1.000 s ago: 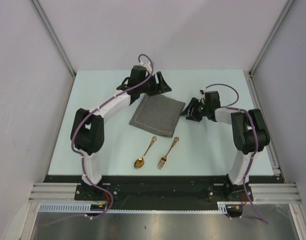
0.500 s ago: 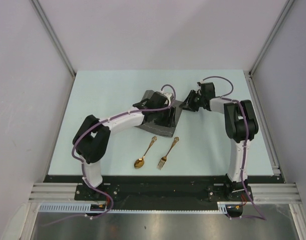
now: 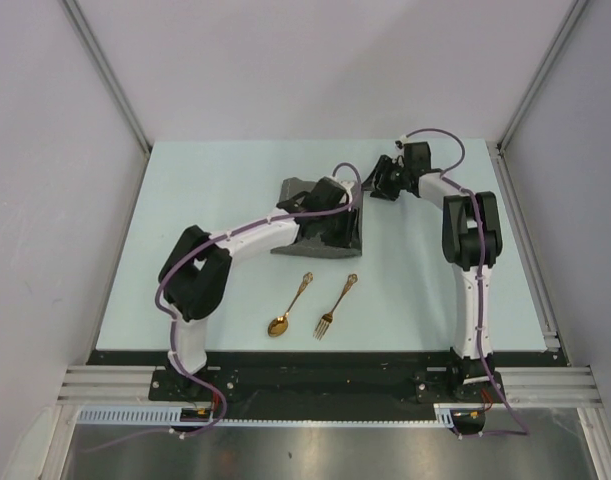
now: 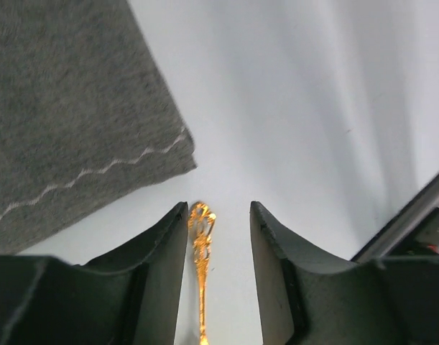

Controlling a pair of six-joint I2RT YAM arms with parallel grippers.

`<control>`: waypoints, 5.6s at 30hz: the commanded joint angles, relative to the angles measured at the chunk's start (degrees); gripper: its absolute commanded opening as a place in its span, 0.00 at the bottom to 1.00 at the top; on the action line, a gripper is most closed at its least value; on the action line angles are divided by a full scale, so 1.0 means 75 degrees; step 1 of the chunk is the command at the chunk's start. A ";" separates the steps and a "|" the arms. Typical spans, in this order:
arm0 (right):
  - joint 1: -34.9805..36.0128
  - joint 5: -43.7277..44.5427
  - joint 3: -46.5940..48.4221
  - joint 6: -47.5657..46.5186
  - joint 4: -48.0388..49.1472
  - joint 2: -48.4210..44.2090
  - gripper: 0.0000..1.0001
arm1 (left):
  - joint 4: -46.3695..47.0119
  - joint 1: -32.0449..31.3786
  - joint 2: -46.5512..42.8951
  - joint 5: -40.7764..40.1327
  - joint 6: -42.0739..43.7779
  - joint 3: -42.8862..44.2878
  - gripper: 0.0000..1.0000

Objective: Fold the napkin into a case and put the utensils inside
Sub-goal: Pick up the lower triangle-folded napkin from the center of the board.

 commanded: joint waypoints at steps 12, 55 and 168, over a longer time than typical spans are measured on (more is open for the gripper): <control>-0.0289 -0.1542 -0.6143 0.1159 0.2639 -0.3866 0.11 | 0.0971 0.0563 0.1073 0.1299 -0.1202 0.0861 0.06; -0.0115 -0.1401 -0.6382 -0.0176 0.1564 -0.3950 0.43 | 0.1580 0.1698 0.0090 0.1696 -0.1436 0.0006 0.46; 0.2349 -0.1787 -0.5314 0.1393 0.3179 -0.3433 0.00 | 0.3023 0.3364 0.1859 0.0749 -0.3827 0.1622 0.00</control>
